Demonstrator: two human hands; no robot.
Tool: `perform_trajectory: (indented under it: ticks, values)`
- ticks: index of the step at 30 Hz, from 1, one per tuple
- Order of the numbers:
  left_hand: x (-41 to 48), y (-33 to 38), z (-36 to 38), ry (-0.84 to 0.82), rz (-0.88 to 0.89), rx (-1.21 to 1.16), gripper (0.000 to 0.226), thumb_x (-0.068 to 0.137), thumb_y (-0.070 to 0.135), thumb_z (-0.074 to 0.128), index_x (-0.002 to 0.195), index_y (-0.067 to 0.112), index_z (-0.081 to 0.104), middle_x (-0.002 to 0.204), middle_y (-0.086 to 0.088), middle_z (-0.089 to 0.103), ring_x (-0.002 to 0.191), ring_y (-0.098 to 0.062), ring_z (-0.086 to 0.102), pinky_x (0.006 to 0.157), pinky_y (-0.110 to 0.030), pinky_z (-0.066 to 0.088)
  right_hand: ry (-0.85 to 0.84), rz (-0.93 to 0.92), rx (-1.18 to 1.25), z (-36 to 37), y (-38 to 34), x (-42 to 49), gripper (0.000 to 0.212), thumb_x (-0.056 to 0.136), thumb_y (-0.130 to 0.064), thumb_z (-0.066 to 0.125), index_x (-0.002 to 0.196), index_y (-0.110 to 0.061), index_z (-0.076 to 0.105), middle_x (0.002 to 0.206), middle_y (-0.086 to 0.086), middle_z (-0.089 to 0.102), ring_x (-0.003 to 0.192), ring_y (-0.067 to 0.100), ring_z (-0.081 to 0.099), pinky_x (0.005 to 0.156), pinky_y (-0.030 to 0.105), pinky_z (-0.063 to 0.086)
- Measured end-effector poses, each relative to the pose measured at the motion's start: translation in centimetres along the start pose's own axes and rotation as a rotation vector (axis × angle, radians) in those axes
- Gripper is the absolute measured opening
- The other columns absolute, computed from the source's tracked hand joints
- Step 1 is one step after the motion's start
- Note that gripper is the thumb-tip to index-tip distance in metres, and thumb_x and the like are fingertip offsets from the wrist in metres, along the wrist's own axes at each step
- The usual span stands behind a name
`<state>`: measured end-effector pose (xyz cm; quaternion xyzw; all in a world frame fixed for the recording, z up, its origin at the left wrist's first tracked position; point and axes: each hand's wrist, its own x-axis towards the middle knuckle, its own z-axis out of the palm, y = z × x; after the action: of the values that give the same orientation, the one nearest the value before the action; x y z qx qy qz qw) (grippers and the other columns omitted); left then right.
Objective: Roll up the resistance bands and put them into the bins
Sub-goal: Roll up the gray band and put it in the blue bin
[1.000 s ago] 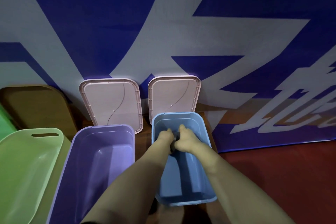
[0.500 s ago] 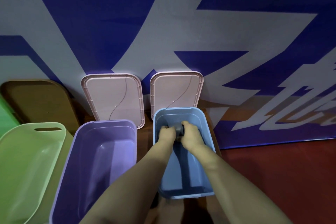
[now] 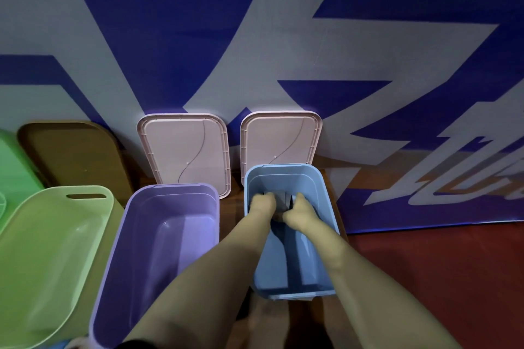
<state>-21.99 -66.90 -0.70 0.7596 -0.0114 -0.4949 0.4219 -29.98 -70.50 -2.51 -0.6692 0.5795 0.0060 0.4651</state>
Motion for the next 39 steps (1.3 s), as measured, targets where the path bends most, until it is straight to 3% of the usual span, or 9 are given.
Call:
perform_trajectory:
  ticks: [5,9,11,13,18,23,31,35,39]
  values:
    - [-0.6,0.0,0.0,0.027,-0.056,-0.126,0.051,0.102,0.032,0.028,0.141,-0.001,0.037,0.139,-0.021,0.046,0.126,-0.038,0.045,0.106,-0.042,0.036,-0.046,0.084,0.224,0.1,0.4,-0.2,0.034,0.075,-0.006,0.064,0.107,-0.016,0.062,0.106,0.007,0.069,0.098,0.026,0.065,0.093,0.042,0.052]
    - [-0.9,0.1,0.0,-0.001,-0.052,-0.144,0.047,0.101,0.029,0.029,0.141,0.005,0.037,0.136,-0.019,0.049,0.124,-0.037,0.047,0.106,-0.043,0.037,-0.090,0.094,0.281,-0.3,0.4,-0.8,0.059,0.081,-0.004,0.063,0.134,-0.016,0.040,0.119,0.007,0.061,0.102,0.024,0.058,0.092,0.034,0.048]
    - [-0.7,-0.2,0.0,-0.060,-0.022,-0.128,0.043,0.103,0.023,0.030,0.145,0.014,0.032,0.112,-0.018,0.055,0.114,-0.028,0.047,0.104,-0.037,0.039,-0.093,0.095,0.218,-0.2,0.4,-0.7,0.081,0.081,-0.006,0.067,0.146,-0.019,0.021,0.130,0.007,0.053,0.112,0.026,0.054,0.091,0.031,0.044]
    - [-0.4,-0.6,0.0,-0.090,0.024,-0.079,0.044,0.102,0.014,0.035,0.146,0.014,0.030,0.084,0.000,0.045,0.101,-0.018,0.038,0.083,-0.027,0.042,-0.073,0.108,0.260,0.1,0.6,-0.4,0.074,0.076,-0.003,0.070,0.140,-0.013,0.033,0.126,0.009,0.058,0.112,0.027,0.056,0.095,0.034,0.046]
    - [-0.5,-0.9,0.1,-0.064,0.151,0.066,0.042,0.096,0.003,0.042,0.138,0.004,0.041,0.127,-0.017,0.055,0.094,-0.018,0.045,0.087,-0.034,0.045,-0.005,0.117,0.436,0.6,0.3,-0.7,0.049,0.070,0.003,0.066,0.116,-0.010,0.053,0.104,0.012,0.067,0.096,0.029,0.063,0.086,0.039,0.054]
    - [-2.5,-1.0,-0.2,-0.061,0.139,-0.108,0.031,0.091,0.003,0.046,0.121,0.010,0.046,0.100,-0.016,0.058,0.073,-0.022,0.050,0.079,-0.041,0.050,0.087,0.062,0.651,0.1,-0.5,-2.3,0.030,0.078,-0.006,0.056,0.106,0.003,0.061,0.093,0.019,0.069,0.085,0.028,0.065,0.078,0.038,0.054]
    - [-7.2,0.3,-3.4,-0.239,0.329,-0.165,0.050,0.087,0.000,0.048,0.132,0.021,0.044,0.115,-0.005,0.056,0.104,-0.023,0.055,0.085,-0.037,0.047,0.089,-0.079,0.959,-2.5,-2.3,-6.7,0.033,0.099,-0.041,0.042,0.113,-0.017,0.059,0.100,0.005,0.066,0.091,0.020,0.063,0.089,0.036,0.051]
    - [-9.6,0.1,-4.7,-0.259,0.401,-0.270,0.034,0.086,-0.005,0.045,0.113,0.012,0.056,0.090,-0.003,0.061,0.078,-0.015,0.056,0.071,-0.032,0.044,0.024,-0.164,0.932,-3.5,-3.0,-9.4,0.020,0.100,-0.029,0.042,0.094,-0.024,0.060,0.092,0.003,0.066,0.084,0.017,0.061,0.077,0.033,0.048]
    - [-11.4,0.0,-6.2,-0.284,0.492,-0.323,0.030,0.086,-0.009,0.047,0.082,0.017,0.060,0.069,0.002,0.065,0.067,-0.015,0.057,0.060,-0.024,0.045,-0.050,-0.248,0.874,-3.4,-2.8,-11.4,0.029,0.103,-0.029,0.038,0.116,-0.016,0.060,0.113,0.008,0.065,0.100,0.024,0.064,0.086,0.040,0.055]
